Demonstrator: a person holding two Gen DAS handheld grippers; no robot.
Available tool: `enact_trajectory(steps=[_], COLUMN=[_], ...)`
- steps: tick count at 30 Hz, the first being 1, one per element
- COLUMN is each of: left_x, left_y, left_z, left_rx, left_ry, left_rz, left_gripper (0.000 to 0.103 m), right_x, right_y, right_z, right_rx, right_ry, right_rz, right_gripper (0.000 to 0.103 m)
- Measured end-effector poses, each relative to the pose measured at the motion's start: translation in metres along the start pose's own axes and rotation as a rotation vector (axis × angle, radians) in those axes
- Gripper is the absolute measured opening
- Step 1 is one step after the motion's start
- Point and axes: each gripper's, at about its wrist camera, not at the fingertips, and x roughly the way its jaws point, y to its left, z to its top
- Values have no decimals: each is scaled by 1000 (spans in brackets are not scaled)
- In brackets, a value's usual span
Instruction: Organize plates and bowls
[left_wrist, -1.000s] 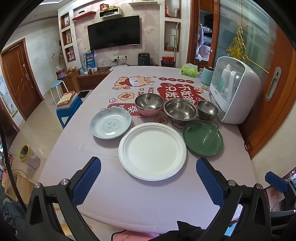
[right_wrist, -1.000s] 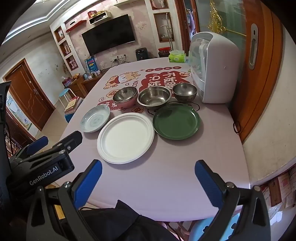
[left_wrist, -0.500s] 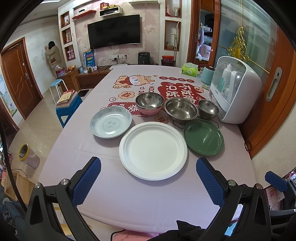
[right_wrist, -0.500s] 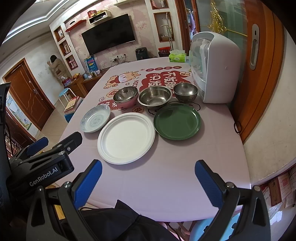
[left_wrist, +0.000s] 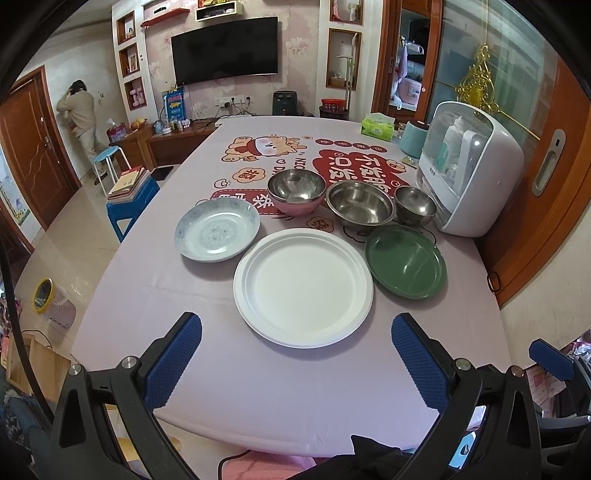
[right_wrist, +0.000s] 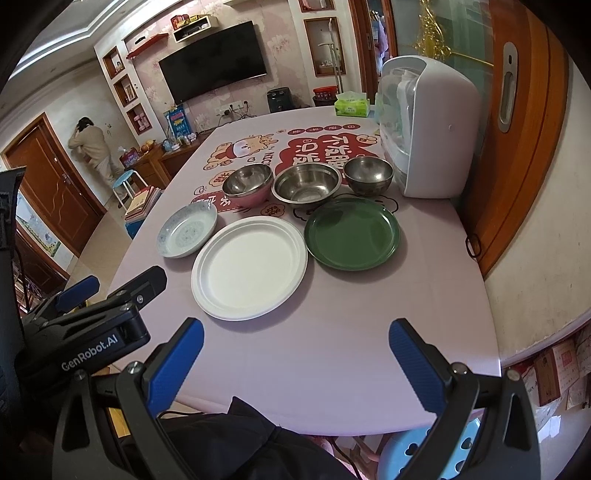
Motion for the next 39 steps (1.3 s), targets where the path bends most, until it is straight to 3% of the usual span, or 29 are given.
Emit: enact_trajectory(steps=[39], left_x=[-3], left_y=[1], left_z=[-1], left_rx=[-3], left_ry=[2], left_rz=[-7], left_gripper=[102], right_x=[2], right_y=[1], right_z=[-2], right_rx=[3], right_ry=[5], right_rz=[-4], right_gripper=[101])
